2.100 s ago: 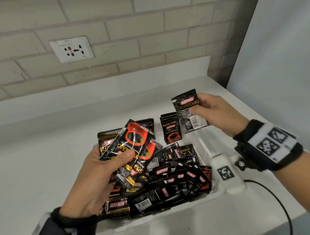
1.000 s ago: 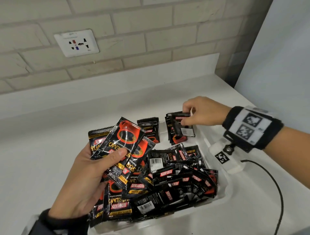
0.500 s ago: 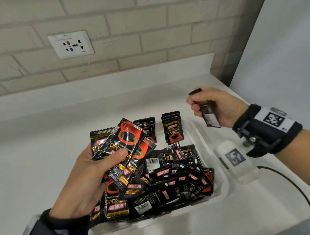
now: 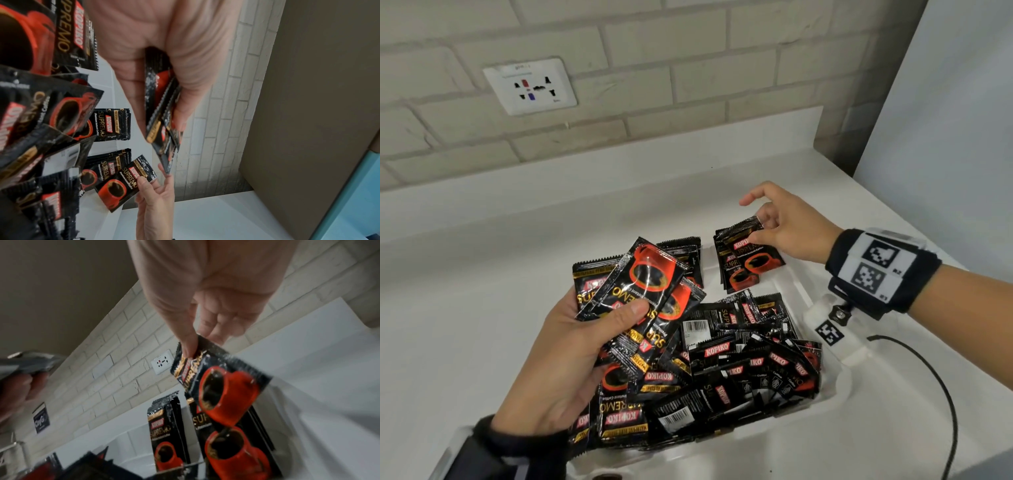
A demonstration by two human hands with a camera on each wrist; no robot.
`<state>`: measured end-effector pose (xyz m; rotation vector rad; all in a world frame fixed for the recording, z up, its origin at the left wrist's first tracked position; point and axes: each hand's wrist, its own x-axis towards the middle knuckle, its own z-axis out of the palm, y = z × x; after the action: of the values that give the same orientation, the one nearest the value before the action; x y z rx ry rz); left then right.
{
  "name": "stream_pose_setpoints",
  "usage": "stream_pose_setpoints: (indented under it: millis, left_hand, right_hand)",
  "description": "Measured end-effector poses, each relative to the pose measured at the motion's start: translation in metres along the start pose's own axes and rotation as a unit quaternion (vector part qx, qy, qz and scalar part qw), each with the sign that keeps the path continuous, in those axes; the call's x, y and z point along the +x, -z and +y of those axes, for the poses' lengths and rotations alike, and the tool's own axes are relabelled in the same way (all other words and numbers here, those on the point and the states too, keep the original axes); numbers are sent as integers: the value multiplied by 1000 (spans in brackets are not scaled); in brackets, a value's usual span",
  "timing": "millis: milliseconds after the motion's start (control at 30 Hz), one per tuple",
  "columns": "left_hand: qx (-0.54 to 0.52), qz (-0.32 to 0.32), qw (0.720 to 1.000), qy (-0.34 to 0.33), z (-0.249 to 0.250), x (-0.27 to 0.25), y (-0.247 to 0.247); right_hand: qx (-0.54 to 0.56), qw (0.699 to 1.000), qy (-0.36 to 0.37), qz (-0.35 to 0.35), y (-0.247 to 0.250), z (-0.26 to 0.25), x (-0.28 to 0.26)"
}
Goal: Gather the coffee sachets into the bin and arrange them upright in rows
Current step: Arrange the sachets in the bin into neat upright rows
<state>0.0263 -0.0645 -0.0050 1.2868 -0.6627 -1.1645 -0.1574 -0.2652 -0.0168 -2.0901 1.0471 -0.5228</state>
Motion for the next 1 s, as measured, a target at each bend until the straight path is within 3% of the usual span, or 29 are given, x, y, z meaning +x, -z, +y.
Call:
stream_pose_setpoints:
  millis: [300,567,1000]
  left_hand:
    - [-7,0,1000,2,-3,1,2]
    - [-8,-6,1000,-1,-3,1,4]
    - [-21,-8,1000,3,-8,2,2]
  right_hand:
    - [-90,995,4,-38,-1,7,1]
    - [-240,966,-2,-99,-2,6,6]
    - [-349,933,21,-83,-7,-6,16]
